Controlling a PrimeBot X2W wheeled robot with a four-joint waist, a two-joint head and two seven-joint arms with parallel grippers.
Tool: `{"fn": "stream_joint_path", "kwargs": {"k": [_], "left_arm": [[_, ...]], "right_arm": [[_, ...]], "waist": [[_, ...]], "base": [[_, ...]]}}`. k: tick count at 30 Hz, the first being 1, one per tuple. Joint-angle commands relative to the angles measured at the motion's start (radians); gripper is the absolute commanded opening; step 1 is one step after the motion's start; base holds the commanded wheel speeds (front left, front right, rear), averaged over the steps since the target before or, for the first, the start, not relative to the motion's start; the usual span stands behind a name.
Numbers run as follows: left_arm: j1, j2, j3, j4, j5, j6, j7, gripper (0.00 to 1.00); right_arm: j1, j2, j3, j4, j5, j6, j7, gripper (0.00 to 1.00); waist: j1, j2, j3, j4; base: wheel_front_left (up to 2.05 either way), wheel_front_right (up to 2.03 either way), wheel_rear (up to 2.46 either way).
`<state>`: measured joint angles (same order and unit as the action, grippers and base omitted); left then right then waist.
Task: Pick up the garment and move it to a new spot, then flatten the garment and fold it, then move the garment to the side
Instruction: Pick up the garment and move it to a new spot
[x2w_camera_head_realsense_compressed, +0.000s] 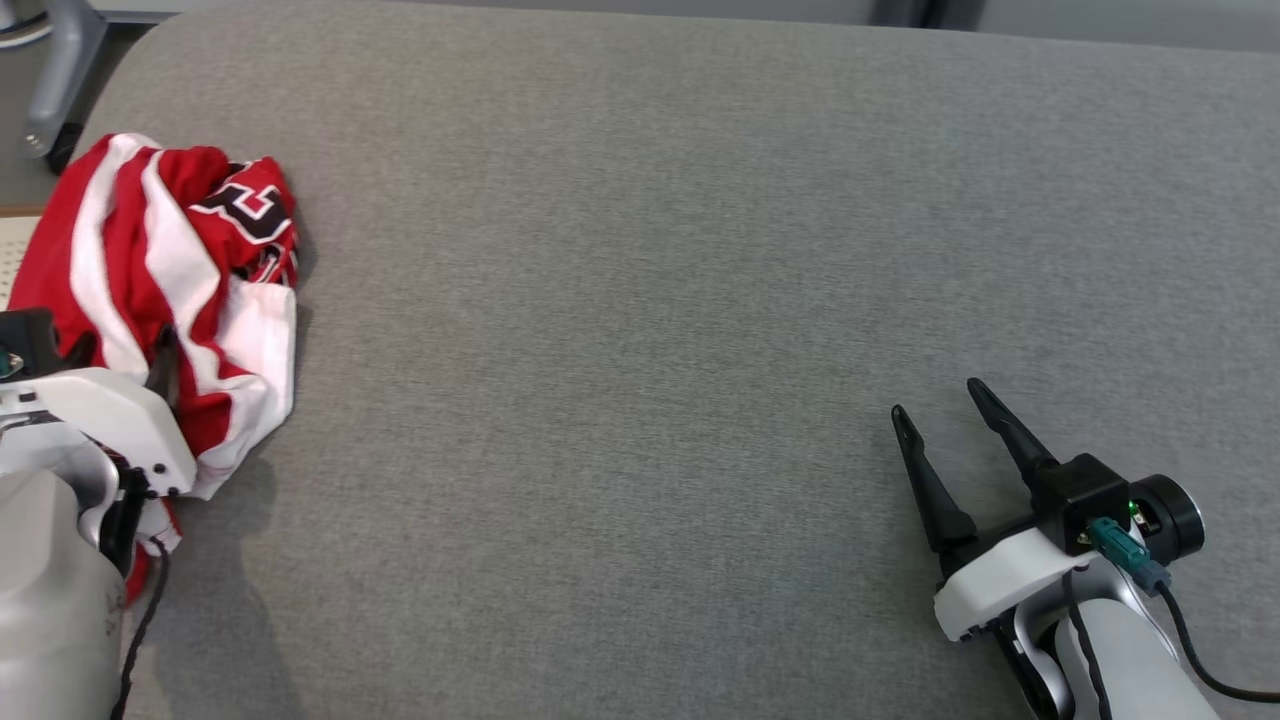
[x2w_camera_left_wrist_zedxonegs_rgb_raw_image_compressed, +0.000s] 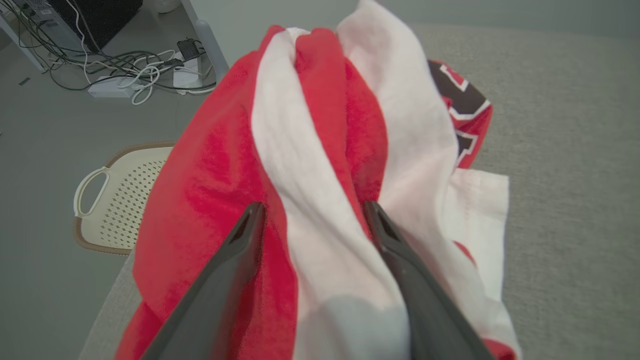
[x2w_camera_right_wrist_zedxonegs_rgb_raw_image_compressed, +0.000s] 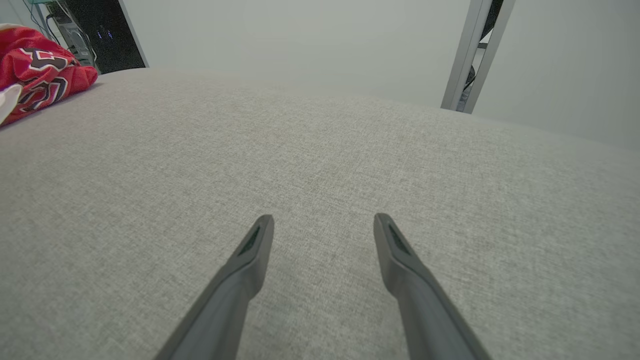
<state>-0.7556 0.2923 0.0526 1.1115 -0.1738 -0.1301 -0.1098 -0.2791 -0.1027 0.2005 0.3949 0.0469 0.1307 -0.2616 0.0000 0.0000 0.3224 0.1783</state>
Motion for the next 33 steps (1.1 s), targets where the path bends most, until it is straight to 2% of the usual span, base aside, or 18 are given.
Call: {"fn": "stream_joint_path", "kwargs": {"k": [1,2,3,11,18,21,27,30,33], "left_arm": [[-0.031,0.014,-0.008,0.017,-0.004,0.000,0.010,0.98],[-0.031,0.019,-0.010,0.026,-0.007,0.000,0.000,0.40],[-0.029,0.026,-0.012,0.030,-0.008,0.000,-0.016,0.00],[-0.068,0.051,-0.044,0.000,0.021,0.012,-0.123,0.00],[-0.118,0.023,-0.123,-0.165,0.082,0.012,-0.156,0.00],[-0.111,-0.017,-0.153,-0.270,0.084,0.008,-0.157,0.00],[-0.059,-0.153,-0.239,-0.436,0.039,0.000,-0.157,0.00],[-0.033,-0.214,-0.297,-0.483,-0.067,0.000,-0.157,0.00],[0.003,-0.235,-0.372,-0.521,-0.233,0.000,-0.157,0.00]], "right_arm": [[-0.012,-0.001,-0.002,0.003,0.008,0.000,-0.005,1.00],[-0.013,0.002,-0.005,0.005,0.011,0.000,-0.005,1.00],[-0.013,0.004,-0.010,0.005,0.016,0.000,-0.005,1.00],[0.022,0.019,-0.047,-0.002,0.031,0.000,-0.005,1.00],[0.033,0.040,-0.046,-0.009,0.045,0.000,-0.005,1.00],[0.038,0.045,-0.043,-0.011,0.051,0.000,-0.005,1.00],[0.050,0.048,-0.046,-0.006,0.062,0.000,-0.005,1.00],[0.055,0.049,-0.038,-0.002,0.070,0.000,-0.005,1.00],[0.059,0.050,-0.031,0.002,0.072,0.000,-0.005,1.00]], "waist": [[0.0000,0.0000,0.004,-0.025],[0.0000,0.0000,0.003,-0.032],[0.0000,0.0000,0.000,-0.038],[0.0000,0.0000,-0.039,-0.062],[0.0000,0.0000,-0.086,-0.090],[0.0000,0.0000,-0.098,-0.108],[0.0000,0.0000,-0.117,-0.152],[0.0000,0.0000,-0.122,-0.179],[0.0000,0.0000,-0.130,-0.207]], "base": [[0.00,0.00,0.00],[0.00,0.00,0.00],[0.00,0.00,0.00],[0.00,0.00,0.00],[0.00,0.00,0.00],[0.00,0.00,0.00],[0.00,0.00,0.00],[0.00,0.00,0.00],[0.00,0.00,0.00]]}}
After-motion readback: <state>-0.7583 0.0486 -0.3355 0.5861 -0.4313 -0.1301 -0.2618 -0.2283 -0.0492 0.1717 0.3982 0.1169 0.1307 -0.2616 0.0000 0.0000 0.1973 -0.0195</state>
